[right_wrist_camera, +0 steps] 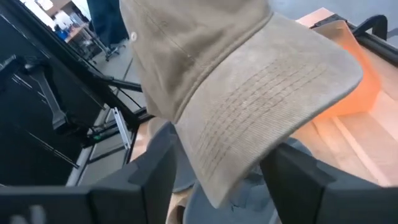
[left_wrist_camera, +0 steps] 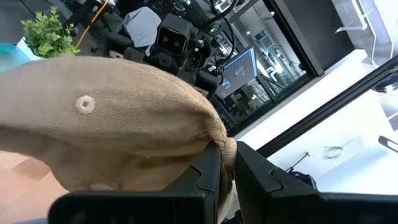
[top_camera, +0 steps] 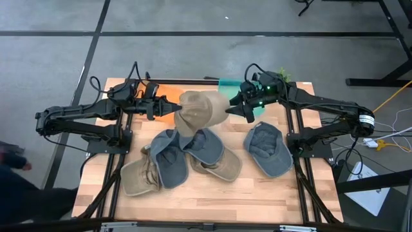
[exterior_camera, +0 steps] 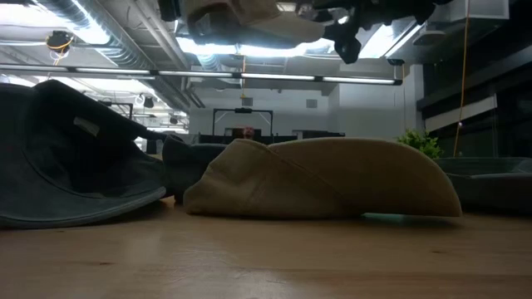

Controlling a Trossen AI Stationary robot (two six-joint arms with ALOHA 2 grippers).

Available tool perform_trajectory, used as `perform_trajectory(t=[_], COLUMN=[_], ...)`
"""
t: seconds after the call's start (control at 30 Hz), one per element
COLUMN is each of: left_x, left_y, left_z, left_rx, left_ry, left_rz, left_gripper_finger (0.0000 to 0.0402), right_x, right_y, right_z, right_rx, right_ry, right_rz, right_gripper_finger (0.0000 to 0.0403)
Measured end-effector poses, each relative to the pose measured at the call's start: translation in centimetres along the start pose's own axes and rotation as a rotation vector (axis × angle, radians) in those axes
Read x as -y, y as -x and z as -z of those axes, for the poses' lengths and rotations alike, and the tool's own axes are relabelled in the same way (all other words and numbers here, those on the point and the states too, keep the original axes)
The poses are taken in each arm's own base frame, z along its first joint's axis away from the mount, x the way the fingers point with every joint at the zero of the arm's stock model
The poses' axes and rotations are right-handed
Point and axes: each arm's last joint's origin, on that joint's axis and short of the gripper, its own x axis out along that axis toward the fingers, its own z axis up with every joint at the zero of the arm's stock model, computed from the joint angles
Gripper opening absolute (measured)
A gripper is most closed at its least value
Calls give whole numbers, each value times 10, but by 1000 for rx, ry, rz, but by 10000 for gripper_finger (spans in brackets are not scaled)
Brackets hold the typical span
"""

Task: Pick & Place hat
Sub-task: Put the top brown cap into the green bin

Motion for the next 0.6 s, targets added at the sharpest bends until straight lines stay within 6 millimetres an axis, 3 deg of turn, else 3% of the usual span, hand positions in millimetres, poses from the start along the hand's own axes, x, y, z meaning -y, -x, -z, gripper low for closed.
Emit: perform_trajectory(t=[0.4,0.6], left_x=[0,-5], left_y=[0,0], left_z=[0,2], left_rx=[6,15], left_ry=[-14,2], left_rz=[-4,-78], left_gripper_finger=[25,25], right_x=[5,5], right_y=[2,1], right_z=[19,15], right_rx=[-184,-130], right_ry=[58,108], right_rz=[51,121], right_gripper_finger=[236,236])
